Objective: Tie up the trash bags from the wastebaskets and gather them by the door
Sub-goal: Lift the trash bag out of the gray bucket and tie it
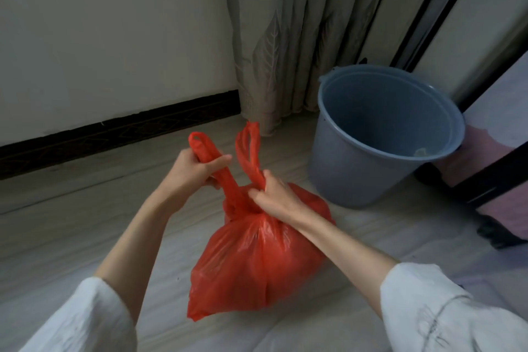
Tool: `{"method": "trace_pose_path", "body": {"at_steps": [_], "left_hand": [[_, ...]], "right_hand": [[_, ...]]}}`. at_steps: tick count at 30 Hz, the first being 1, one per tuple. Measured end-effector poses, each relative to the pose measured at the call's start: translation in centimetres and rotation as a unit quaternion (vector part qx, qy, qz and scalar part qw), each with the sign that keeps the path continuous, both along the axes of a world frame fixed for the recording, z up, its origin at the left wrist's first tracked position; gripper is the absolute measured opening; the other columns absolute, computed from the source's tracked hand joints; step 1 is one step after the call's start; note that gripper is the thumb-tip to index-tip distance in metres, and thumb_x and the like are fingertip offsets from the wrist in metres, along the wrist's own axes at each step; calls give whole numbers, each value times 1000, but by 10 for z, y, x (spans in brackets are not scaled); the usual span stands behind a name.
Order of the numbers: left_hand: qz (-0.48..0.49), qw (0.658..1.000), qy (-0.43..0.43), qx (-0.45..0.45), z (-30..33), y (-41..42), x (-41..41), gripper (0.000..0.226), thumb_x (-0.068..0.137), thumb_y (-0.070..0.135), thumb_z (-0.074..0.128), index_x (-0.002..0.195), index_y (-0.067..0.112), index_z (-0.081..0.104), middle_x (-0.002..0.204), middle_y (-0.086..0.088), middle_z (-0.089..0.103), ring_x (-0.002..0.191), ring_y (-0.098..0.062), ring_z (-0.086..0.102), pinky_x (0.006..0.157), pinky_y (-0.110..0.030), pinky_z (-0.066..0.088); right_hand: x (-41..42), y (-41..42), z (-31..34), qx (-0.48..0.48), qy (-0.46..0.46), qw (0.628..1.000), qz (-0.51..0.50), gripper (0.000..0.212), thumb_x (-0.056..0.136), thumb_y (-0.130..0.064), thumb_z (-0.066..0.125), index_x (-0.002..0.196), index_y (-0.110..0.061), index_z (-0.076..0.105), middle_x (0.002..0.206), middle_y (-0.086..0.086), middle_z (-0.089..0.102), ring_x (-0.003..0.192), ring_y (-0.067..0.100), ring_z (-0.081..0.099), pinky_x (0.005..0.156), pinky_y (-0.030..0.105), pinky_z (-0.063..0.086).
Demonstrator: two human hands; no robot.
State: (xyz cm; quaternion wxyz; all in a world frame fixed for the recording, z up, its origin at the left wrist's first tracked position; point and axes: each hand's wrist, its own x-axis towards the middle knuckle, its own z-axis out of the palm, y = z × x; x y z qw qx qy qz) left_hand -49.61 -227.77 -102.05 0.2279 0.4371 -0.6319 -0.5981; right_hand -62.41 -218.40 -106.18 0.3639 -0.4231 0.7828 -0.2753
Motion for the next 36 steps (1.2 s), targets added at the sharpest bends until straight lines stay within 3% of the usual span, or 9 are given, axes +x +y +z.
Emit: {"method": "trace_pose_path", "body": {"at_steps": [5, 11, 13, 15, 20, 24, 27, 30, 36], "left_hand": [[-17, 1000, 17, 3, 15, -2, -13, 14, 80, 15, 67, 82, 4, 60, 70, -10, 60, 52, -11, 61, 50, -16, 54], [-63, 997, 15, -32, 11, 1, -23, 16, 84, 18, 61, 100, 12, 62, 83, -3, 66, 76, -12, 62, 66, -20, 47], [-64, 996, 4, -64, 3, 2, -22, 27, 86, 18, 58, 113, 15, 54, 88, -2, 64, 77, -11, 61, 66, -16, 48], [-82, 988, -36, -126, -9, 5, -19, 26, 89, 20, 54, 114, 14, 51, 85, 0, 61, 72, -11, 59, 66, -17, 50], [-163, 904, -271, -288, -34, 19, -3, 34, 92, 48, 34, 102, 23, 54, 90, -6, 68, 94, -30, 62, 82, -38, 44], [-217, 870, -301, -326, -39, 23, 7, 41, 86, 57, 40, 110, 26, 50, 102, -9, 68, 99, -30, 61, 79, -36, 43], [-236, 893, -239, -299, -33, 20, 8, 31, 90, 46, 43, 87, 21, 60, 81, -3, 68, 80, -16, 65, 73, -31, 48], [-159, 957, -127, -205, -21, 19, 1, 39, 95, 32, 40, 59, 18, 48, 53, 6, 45, 45, 0, 44, 52, -14, 36], [-190, 981, -16, -23, 1, 27, -5, 44, 93, 32, 44, 52, 16, 43, 49, 6, 40, 47, -6, 35, 54, -21, 31]], "right_hand": [[18, 0, -3, 34, 42, 982, 179, 42, 72, -53, 51, 105, -29, 61, 111, 4, 69, 107, 28, 62, 88, 38, 50], [13, 5, -17, -13, 3, 993, 119, 36, 81, -52, 56, 96, -23, 70, 103, 4, 73, 102, 20, 66, 90, 38, 50], [9, 9, -15, -23, -83, 989, 118, 22, 88, -35, 57, 89, -19, 71, 83, -2, 74, 78, -1, 66, 79, 22, 52], [6, 13, -8, -15, -169, 980, 105, 22, 93, -24, 52, 74, -19, 62, 53, -10, 59, 43, -7, 51, 48, 7, 40], [-6, 10, -9, -4, -253, 967, 40, 51, 96, -42, 35, 56, -16, 53, 49, 1, 47, 37, 6, 34, 38, 21, 25], [-17, 7, -6, -17, -304, 952, -28, 59, 99, -37, 29, 54, -7, 52, 33, -3, 51, 28, 3, 36, 33, 14, 27], [-23, 12, -1, -12, -247, 969, -18, 59, 100, -33, 28, 53, -6, 52, 29, -6, 50, 27, 2, 40, 33, 12, 30], [-30, 16, -3, -23, -129, 991, -15, 57, 99, -36, 32, 51, -13, 56, 34, -7, 53, 34, 1, 47, 43, 9, 38], [-51, 27, -9, -24, -175, 982, -65, 47, 95, -35, 44, 57, -17, 64, 49, -7, 60, 50, 8, 54, 58, 22, 43]]}}
